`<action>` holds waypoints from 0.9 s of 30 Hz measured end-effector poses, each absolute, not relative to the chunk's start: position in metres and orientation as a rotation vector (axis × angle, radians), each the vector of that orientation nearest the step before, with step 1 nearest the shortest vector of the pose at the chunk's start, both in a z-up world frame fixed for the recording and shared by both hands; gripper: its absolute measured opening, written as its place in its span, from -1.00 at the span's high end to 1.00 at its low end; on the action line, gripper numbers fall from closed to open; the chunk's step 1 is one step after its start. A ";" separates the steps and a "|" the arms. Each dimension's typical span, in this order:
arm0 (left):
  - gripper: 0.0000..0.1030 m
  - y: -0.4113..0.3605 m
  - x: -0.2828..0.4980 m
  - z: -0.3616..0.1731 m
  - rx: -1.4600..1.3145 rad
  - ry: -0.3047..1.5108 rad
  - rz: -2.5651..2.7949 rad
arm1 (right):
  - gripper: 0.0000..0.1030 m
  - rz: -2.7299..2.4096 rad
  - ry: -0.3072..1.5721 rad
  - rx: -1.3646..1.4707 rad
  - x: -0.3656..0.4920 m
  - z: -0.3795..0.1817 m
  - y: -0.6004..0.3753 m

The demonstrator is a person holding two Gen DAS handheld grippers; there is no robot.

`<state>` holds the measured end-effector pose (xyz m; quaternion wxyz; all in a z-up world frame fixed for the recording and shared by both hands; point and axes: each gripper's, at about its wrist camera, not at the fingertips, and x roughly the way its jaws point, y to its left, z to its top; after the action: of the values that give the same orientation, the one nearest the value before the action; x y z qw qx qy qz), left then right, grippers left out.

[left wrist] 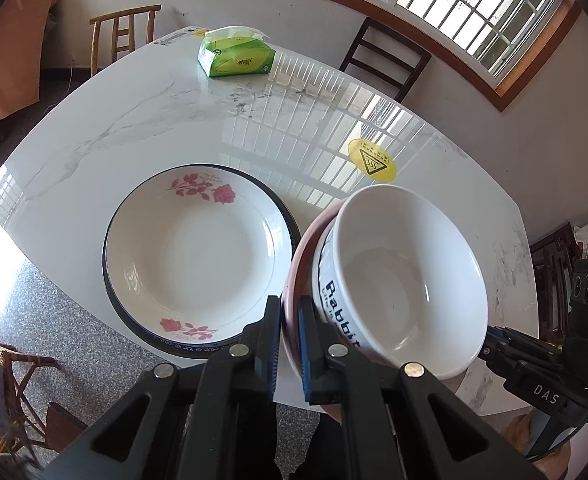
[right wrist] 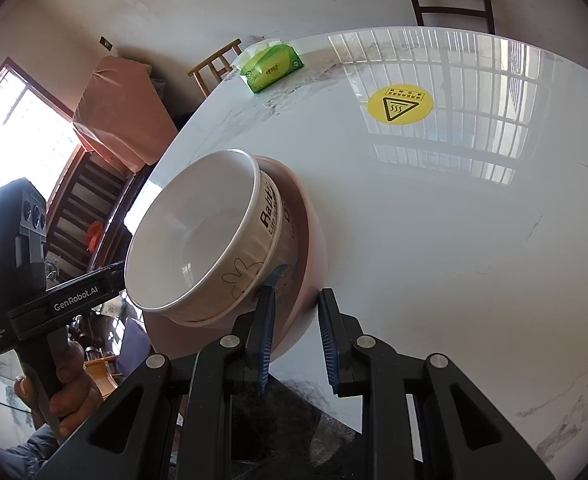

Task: Organize plates and bowls
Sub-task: 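Carry the bowl stack over the flowered plate stack with the left gripper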

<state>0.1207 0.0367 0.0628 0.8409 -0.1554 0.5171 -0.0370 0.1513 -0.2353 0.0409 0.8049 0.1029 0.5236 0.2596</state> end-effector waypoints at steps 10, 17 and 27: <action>0.88 0.063 0.124 0.067 -0.351 1.074 -0.044 | 0.55 0.582 1.123 0.216 0.157 0.044 -0.212; 0.88 0.083 0.127 0.068 -0.367 1.065 -0.016 | 0.55 0.600 1.125 0.207 0.161 0.046 -0.193; 0.88 0.113 0.131 0.065 -0.390 1.059 0.032 | 0.53 0.637 1.129 0.201 0.172 0.047 -0.166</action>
<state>0.1310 0.1125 0.0645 0.8448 -0.1846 0.5019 0.0153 0.1720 -0.1656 0.0471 0.7926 0.0934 0.5248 0.2960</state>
